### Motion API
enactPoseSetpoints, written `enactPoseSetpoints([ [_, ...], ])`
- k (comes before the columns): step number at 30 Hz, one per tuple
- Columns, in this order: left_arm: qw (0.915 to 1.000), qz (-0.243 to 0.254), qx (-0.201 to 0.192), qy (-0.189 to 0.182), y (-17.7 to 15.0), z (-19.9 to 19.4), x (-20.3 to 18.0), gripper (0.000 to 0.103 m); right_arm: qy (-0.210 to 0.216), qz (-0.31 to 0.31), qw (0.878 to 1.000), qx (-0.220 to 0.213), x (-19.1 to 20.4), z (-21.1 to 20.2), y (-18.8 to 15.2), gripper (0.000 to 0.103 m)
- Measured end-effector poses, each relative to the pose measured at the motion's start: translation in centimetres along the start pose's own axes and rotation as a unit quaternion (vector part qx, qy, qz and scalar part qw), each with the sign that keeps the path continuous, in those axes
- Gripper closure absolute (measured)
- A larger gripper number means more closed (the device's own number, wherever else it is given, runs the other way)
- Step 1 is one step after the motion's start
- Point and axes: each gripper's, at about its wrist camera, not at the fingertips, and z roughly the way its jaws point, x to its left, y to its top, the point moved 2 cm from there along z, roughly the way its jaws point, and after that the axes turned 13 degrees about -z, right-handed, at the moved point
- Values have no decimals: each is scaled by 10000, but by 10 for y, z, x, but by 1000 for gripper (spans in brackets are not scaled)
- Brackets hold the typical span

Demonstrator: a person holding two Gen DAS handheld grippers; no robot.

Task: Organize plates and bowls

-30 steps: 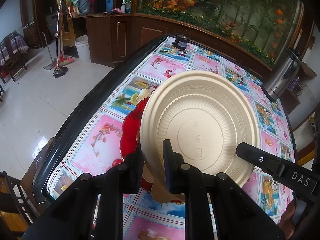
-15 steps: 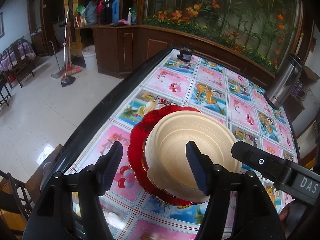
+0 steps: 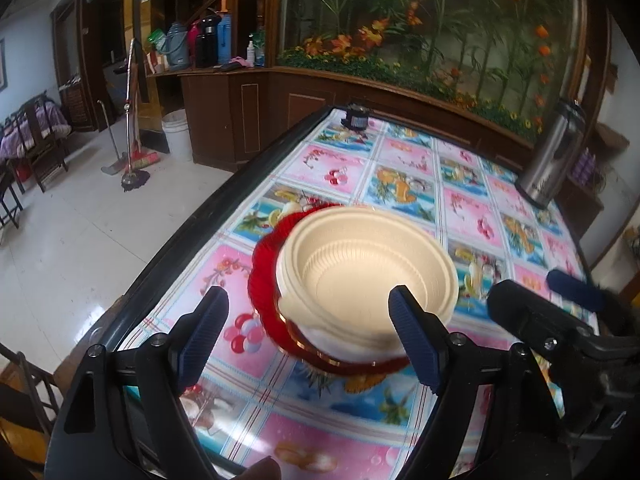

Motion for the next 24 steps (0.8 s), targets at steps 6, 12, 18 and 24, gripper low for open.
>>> enactPoseSetpoints([
  [6, 9999, 108, 45, -88, -10, -6, -5, 18, -288, -295, 9989, -219, -3, -19, -17, 0],
  [12, 9998, 165, 37, -136, -13, -9, -7, 5, -415, -237, 9985, -256, -14, -29, -28, 0],
  [18, 9995, 255, 110, -165, -15, -6, -8, 0, -433, -260, 9984, -271, -13, -31, -31, 0],
  [24, 9995, 277, 57, -172, -14, -5, -8, 0, -391, -308, 9984, -281, -8, -28, -29, 0],
])
